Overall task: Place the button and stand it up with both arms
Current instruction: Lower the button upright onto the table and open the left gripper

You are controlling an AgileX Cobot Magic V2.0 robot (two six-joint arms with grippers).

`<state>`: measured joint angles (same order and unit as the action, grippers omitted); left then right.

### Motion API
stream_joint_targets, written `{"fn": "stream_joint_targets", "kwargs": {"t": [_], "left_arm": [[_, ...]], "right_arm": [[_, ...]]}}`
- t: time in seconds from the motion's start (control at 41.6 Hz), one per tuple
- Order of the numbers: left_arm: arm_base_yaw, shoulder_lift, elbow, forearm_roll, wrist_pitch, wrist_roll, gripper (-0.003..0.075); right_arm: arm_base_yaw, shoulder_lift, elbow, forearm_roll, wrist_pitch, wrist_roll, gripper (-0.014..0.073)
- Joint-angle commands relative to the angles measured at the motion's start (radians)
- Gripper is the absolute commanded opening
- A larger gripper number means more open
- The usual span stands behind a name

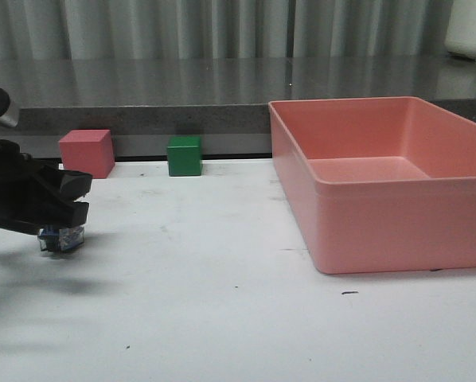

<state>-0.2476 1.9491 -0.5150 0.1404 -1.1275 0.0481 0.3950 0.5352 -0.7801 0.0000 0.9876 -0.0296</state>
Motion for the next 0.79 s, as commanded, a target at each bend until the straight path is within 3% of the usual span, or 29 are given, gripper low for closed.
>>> {"fn": "stream_joint_targets", "kwargs": {"t": [0.0, 0.096, 0.312, 0.505, 0.769], "left_arm": [[0.0, -0.035, -0.017, -0.018, -0.105, 0.001, 0.0138], [0.0, -0.035, -0.017, -0.018, -0.105, 0.001, 0.0153], [0.0, -0.035, -0.017, -0.009, -0.105, 0.001, 0.0289], [0.0, -0.035, -0.017, -0.009, -0.105, 0.001, 0.0336], [0.0, -0.035, 0.006, -0.009, -0.105, 0.001, 0.0472]], "right_arm": [[-0.006, 0.003, -0.023, 0.0, -0.053, -0.01, 0.0384], [-0.006, 0.003, -0.023, 0.0, -0.053, -0.01, 0.0384], [-0.006, 0.003, -0.023, 0.0, -0.053, -0.01, 0.0384], [-0.006, 0.003, -0.023, 0.0, -0.053, -0.01, 0.0384], [-0.006, 0.003, -0.023, 0.0, -0.053, -0.01, 0.0384]]}}
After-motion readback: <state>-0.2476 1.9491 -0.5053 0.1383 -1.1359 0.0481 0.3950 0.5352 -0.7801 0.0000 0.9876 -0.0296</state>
